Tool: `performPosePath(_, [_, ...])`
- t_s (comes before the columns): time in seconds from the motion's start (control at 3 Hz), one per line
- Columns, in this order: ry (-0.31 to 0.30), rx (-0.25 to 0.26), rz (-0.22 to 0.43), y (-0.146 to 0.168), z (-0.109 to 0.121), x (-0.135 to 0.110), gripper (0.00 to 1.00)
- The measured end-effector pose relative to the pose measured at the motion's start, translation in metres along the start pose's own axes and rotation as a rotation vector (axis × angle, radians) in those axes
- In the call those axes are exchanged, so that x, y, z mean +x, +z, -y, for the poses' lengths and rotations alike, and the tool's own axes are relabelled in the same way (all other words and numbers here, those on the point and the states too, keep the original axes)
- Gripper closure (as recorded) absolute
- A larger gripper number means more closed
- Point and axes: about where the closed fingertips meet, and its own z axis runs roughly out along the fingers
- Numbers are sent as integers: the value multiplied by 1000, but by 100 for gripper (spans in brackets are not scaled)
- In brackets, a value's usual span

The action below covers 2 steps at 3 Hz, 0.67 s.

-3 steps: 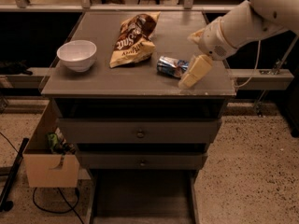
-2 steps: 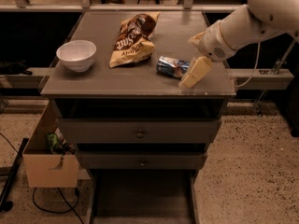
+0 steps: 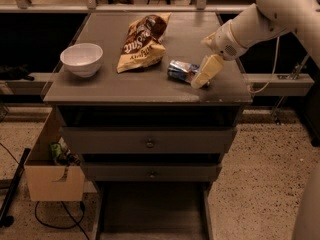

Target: Place redbull can into bottom drawer

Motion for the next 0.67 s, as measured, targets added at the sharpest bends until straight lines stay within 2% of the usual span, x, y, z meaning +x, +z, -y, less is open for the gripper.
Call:
performPosePath(0.33, [41, -46, 4, 19, 2, 12, 0])
performPosePath(0.67, [59, -72, 7, 25, 2, 18, 0])
